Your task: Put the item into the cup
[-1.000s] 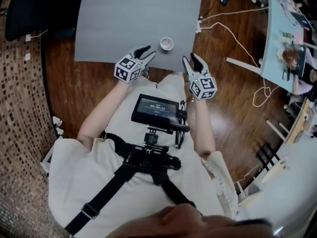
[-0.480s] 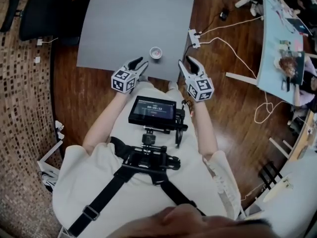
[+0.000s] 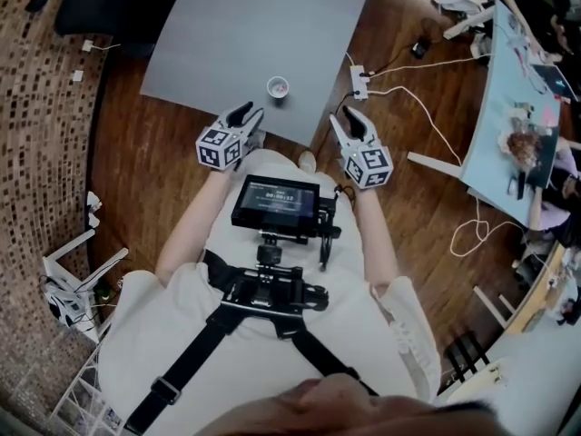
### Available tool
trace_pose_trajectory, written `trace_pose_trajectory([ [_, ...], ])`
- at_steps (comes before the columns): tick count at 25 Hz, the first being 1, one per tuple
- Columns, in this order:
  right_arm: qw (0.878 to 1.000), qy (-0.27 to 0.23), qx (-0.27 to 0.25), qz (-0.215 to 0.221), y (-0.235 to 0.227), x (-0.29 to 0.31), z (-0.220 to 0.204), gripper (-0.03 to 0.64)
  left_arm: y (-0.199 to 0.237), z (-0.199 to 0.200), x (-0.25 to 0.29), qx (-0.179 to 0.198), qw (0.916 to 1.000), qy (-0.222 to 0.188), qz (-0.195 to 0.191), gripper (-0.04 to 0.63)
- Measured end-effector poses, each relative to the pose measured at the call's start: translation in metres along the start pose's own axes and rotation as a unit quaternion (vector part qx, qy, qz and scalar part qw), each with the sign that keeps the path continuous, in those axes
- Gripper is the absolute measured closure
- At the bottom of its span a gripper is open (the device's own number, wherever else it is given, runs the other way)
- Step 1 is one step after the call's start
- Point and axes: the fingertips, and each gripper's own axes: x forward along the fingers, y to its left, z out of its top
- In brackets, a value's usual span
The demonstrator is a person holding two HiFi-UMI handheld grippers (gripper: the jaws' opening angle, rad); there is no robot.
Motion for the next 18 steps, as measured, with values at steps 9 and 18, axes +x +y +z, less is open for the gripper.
trace_pose_trajectory([
  [9,0.998,0.012,-0.021,0.063,0.017,-0.026,-0.022,0.445,-0.02,-0.037,-0.035,-0.038,0.9969,-0.03,0.061,0.448],
  [18,0.996,0.025,-0.034,0.075,0.03,-0.03,-0.031,0.445,-0.021,-0.053,-0.045,-0.05,0.9956,-0.03,0.074,0.448],
])
